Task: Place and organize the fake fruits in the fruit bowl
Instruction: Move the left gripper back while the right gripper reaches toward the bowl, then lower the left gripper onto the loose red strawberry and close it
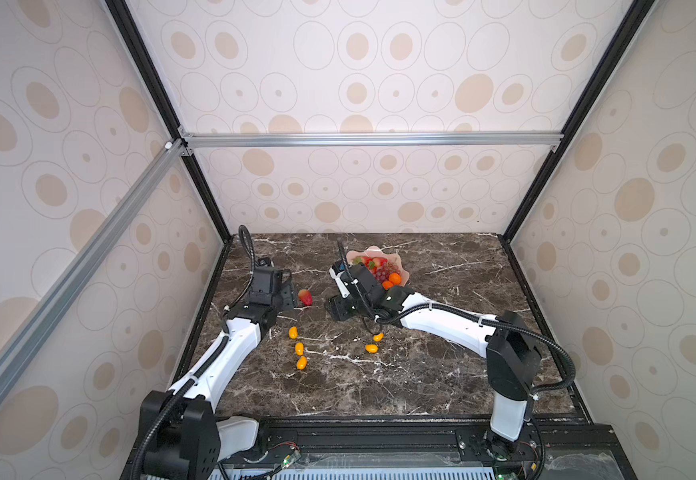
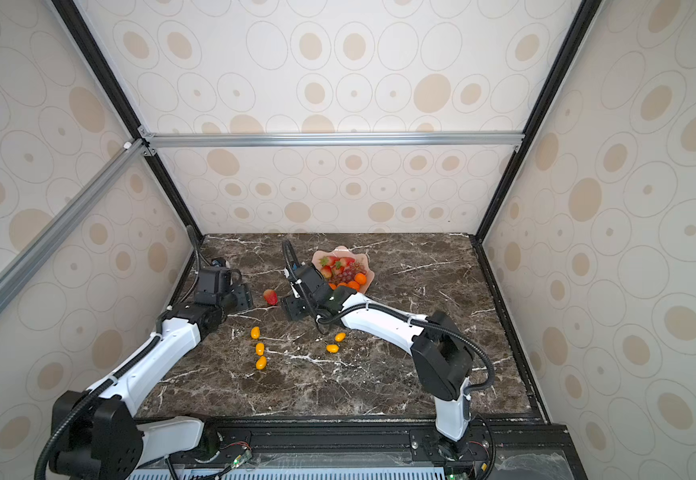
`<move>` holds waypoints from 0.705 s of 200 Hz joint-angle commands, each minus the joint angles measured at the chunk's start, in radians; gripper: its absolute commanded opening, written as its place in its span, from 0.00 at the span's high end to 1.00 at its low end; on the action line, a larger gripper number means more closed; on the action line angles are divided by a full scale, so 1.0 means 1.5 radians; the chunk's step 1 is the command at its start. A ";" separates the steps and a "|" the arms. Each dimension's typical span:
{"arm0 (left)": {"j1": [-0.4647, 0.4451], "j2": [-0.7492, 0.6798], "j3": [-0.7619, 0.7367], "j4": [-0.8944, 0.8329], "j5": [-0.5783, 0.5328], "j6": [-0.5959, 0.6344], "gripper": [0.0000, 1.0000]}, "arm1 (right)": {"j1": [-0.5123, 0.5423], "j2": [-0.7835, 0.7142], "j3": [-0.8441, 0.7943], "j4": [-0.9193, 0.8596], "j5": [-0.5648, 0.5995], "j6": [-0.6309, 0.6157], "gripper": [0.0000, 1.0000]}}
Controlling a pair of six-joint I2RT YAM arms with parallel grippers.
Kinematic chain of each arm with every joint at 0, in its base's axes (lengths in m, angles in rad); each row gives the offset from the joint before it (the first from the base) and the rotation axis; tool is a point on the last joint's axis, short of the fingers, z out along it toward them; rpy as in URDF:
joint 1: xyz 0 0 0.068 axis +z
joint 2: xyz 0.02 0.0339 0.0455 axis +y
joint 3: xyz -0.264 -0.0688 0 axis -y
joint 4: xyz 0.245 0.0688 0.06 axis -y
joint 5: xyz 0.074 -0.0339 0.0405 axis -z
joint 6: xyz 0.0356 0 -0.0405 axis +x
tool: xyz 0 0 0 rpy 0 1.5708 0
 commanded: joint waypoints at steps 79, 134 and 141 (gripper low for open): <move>0.027 0.326 0.256 -0.045 0.045 -0.016 0.51 | 0.005 -0.132 -0.088 -0.025 0.040 -0.010 0.31; 0.029 0.468 0.382 -0.077 0.077 -0.075 0.56 | 0.006 -0.270 -0.206 -0.018 0.095 -0.014 0.31; 0.030 0.480 0.396 -0.082 0.079 -0.076 0.56 | 0.006 -0.281 -0.218 -0.018 0.099 -0.014 0.31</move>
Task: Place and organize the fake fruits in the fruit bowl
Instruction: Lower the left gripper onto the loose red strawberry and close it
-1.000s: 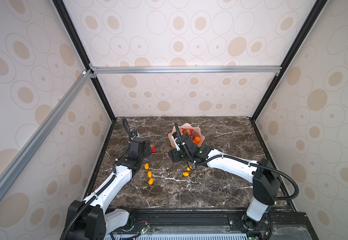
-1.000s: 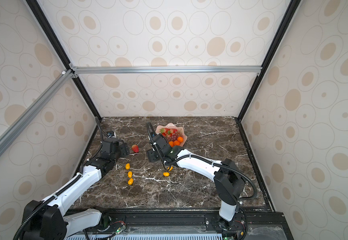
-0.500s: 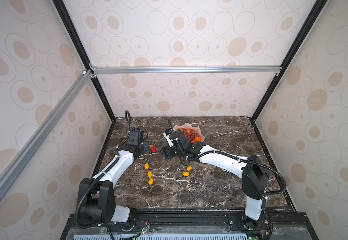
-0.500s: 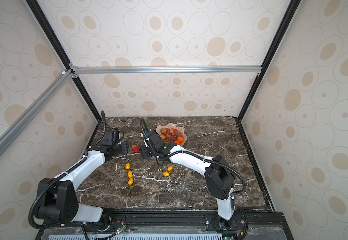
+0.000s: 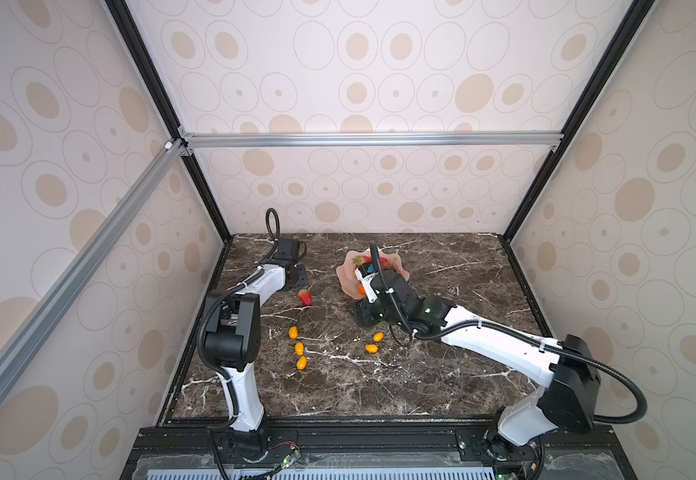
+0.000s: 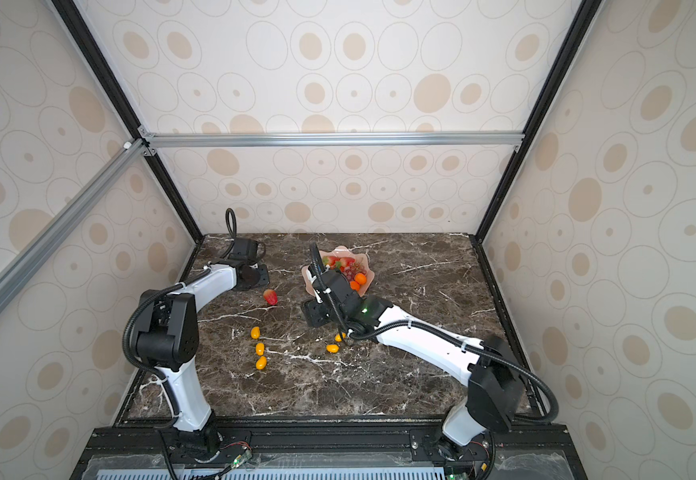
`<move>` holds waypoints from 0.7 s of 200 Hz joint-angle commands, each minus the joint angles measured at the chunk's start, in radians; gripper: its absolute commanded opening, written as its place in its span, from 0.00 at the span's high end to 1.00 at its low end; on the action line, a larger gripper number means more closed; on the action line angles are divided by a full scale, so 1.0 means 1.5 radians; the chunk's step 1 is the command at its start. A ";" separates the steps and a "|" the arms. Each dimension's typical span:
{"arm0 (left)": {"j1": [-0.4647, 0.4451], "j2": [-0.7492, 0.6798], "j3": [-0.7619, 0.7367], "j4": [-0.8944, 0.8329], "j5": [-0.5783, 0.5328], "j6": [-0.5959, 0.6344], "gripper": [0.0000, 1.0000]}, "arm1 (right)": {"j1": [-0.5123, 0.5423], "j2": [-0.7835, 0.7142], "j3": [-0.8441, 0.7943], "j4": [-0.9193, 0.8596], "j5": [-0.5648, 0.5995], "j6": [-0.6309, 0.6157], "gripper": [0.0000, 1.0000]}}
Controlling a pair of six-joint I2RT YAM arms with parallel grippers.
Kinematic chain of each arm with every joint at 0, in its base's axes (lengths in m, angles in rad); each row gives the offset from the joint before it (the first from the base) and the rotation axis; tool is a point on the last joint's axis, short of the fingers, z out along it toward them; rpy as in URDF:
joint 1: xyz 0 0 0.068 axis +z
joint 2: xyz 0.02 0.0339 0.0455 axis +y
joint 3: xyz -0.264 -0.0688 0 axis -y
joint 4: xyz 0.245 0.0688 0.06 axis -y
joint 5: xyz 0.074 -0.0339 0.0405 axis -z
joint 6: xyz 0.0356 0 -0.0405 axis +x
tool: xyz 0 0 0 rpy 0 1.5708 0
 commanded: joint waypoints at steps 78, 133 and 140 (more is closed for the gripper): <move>0.011 0.111 0.124 -0.064 0.024 -0.057 0.60 | 0.004 -0.073 -0.072 -0.009 0.050 0.003 0.31; 0.013 0.125 0.122 -0.068 0.031 -0.062 0.63 | 0.005 -0.069 -0.070 -0.005 0.049 -0.001 0.31; 0.013 0.128 0.121 -0.066 0.034 -0.062 0.63 | 0.005 -0.068 -0.070 -0.006 0.047 -0.001 0.31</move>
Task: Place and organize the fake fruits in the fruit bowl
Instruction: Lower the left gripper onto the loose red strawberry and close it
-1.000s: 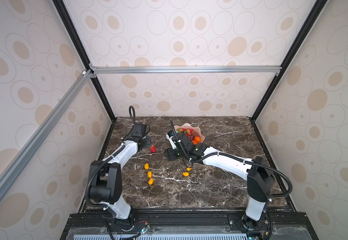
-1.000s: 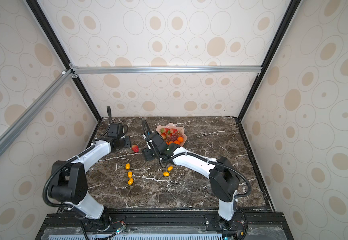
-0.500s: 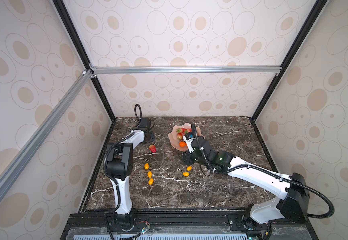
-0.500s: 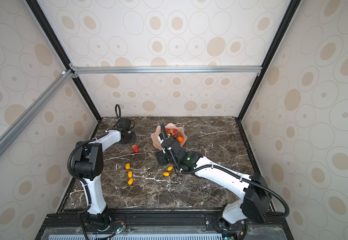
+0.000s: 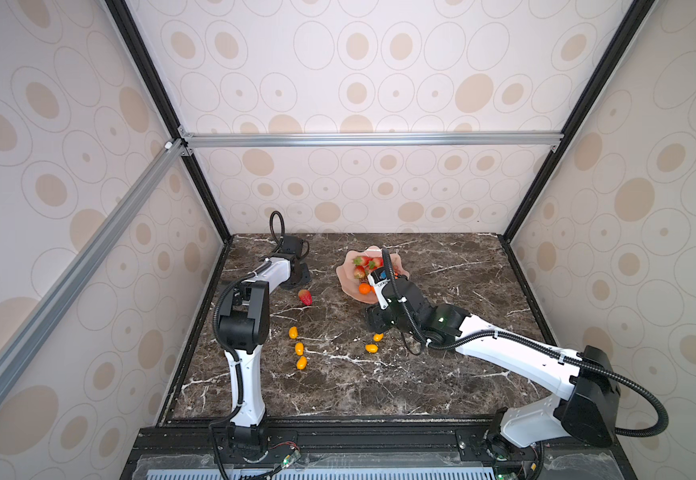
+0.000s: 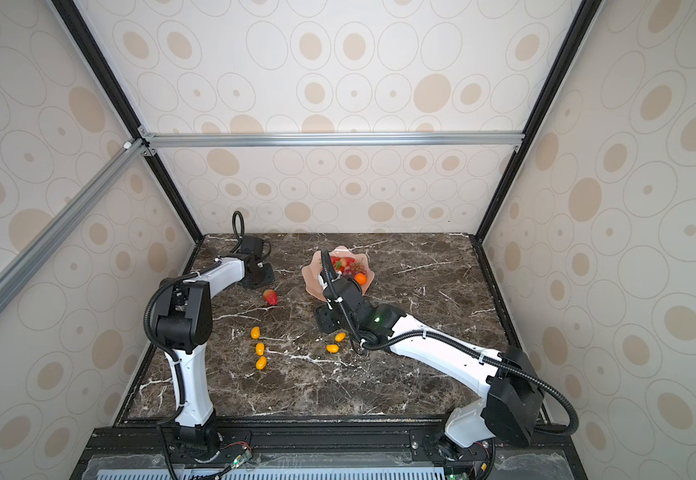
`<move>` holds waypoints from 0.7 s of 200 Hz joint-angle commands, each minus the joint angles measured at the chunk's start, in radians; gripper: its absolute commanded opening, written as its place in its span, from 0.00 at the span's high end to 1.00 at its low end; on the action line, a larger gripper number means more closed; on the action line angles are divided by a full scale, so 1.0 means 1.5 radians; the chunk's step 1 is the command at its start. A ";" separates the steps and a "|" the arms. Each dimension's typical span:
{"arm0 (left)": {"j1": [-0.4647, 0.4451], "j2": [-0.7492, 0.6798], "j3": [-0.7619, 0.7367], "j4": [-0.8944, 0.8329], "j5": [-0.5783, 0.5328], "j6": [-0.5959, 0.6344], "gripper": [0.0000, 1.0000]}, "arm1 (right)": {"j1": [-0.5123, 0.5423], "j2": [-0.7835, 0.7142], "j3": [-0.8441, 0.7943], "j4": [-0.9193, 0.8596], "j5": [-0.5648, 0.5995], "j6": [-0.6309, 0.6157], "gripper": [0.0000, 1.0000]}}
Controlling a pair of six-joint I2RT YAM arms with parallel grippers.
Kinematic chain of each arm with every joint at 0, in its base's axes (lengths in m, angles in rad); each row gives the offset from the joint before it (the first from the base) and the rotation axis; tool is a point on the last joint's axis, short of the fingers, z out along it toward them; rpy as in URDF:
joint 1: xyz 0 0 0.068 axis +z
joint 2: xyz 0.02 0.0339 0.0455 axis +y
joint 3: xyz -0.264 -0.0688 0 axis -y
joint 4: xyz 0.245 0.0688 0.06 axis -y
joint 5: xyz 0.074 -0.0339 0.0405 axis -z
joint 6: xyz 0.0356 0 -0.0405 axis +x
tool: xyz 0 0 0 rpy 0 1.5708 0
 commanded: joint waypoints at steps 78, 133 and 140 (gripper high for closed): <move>0.005 0.031 0.012 -0.013 0.022 -0.024 0.69 | 0.005 -0.009 -0.009 0.003 -0.001 0.003 0.31; 0.003 0.019 -0.023 0.011 0.045 -0.030 0.77 | 0.005 -0.005 -0.009 0.004 -0.007 0.005 0.31; 0.003 0.018 -0.026 0.011 0.045 -0.029 0.78 | 0.005 -0.005 -0.010 0.005 -0.007 0.007 0.31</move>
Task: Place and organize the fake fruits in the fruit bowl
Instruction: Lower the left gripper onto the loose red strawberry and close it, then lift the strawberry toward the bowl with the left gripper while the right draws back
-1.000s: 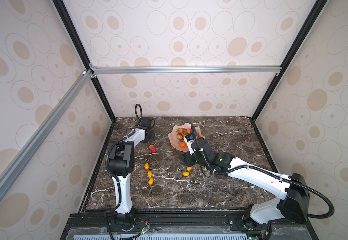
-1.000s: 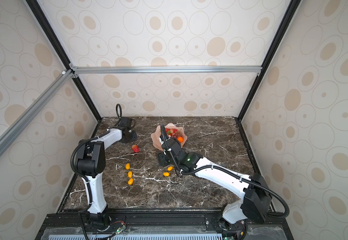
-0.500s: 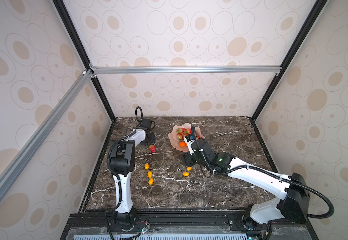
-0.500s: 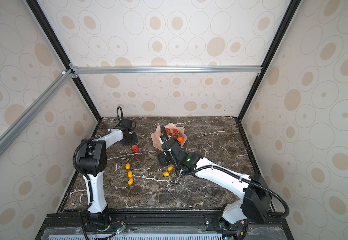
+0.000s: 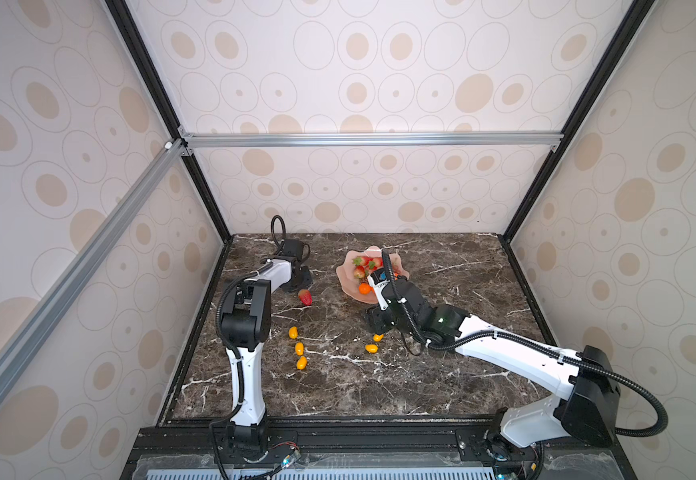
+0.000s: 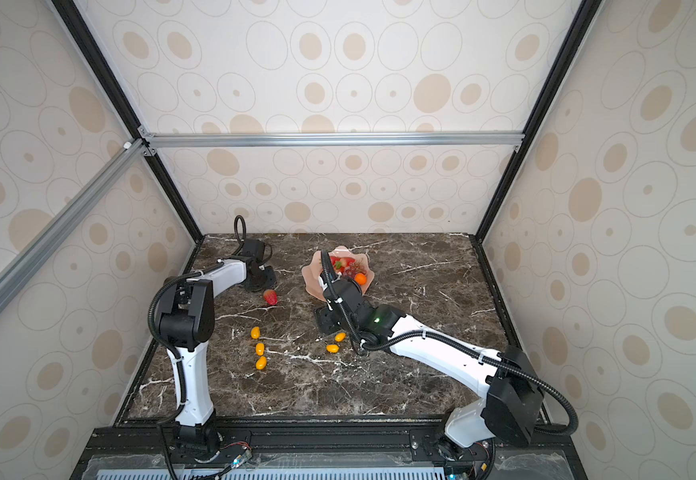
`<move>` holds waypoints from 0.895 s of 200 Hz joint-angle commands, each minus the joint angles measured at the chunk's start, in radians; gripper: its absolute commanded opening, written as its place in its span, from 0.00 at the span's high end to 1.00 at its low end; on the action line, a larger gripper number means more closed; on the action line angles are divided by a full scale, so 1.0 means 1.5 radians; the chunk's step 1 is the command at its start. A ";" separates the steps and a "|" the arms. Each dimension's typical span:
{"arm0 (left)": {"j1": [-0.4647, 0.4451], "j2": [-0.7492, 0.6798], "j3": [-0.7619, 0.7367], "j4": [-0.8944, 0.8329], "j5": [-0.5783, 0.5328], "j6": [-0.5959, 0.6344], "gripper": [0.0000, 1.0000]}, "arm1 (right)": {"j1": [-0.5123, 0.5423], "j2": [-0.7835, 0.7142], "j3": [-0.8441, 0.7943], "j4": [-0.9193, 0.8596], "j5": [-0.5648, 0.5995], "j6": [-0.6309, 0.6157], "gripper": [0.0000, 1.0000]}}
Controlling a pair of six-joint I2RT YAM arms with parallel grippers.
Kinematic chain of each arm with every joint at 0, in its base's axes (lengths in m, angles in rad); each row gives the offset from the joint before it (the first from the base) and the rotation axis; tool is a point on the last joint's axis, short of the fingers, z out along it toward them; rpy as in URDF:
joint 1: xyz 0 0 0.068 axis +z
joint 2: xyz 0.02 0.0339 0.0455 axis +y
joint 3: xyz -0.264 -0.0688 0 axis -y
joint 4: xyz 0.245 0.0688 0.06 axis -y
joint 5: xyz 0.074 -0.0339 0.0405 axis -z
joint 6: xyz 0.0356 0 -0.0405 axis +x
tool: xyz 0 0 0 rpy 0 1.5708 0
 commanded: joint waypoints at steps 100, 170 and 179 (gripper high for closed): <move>0.000 -0.011 -0.019 -0.008 0.013 -0.008 0.94 | 0.005 0.008 -0.001 0.017 -0.014 0.013 0.32; -0.004 -0.048 -0.007 -0.017 0.011 0.006 1.00 | 0.003 -0.007 -0.014 0.016 0.039 0.025 0.30; -0.006 -0.064 -0.005 -0.015 0.013 0.014 1.00 | 0.001 -0.014 -0.017 0.013 0.049 0.025 0.30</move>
